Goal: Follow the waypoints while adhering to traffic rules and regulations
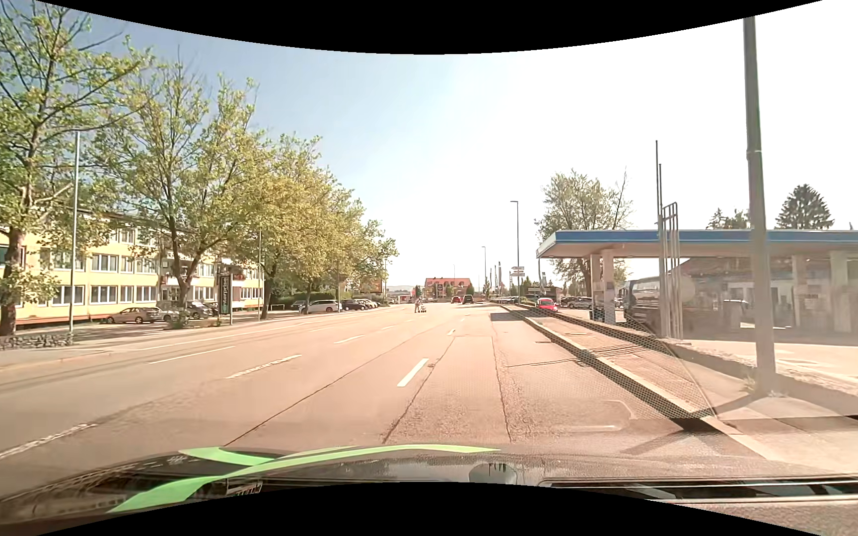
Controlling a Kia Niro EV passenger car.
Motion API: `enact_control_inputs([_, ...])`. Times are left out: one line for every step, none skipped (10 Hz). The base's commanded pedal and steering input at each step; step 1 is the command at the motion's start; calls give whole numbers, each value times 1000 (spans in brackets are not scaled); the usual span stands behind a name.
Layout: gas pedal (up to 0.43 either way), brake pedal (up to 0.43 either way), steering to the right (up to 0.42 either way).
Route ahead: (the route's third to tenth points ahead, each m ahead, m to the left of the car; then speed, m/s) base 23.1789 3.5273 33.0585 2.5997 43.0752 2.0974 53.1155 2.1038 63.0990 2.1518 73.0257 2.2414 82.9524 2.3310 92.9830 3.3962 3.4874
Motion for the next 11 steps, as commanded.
enact_control_inputs([47, 67, -33])
enact_control_inputs([28, 55, -22])
enact_control_inputs([20, 0, -20])
enact_control_inputs([20, 0, -16])
enact_control_inputs([20, 0, -10])
enact_control_inputs([20, 0, -8])
enact_control_inputs([0, 0, -8])
enact_control_inputs([0, 0, -8])
enact_control_inputs([0, 0, -8])
enact_control_inputs([0, 0, -6])
enact_control_inputs([0, 0, -6])
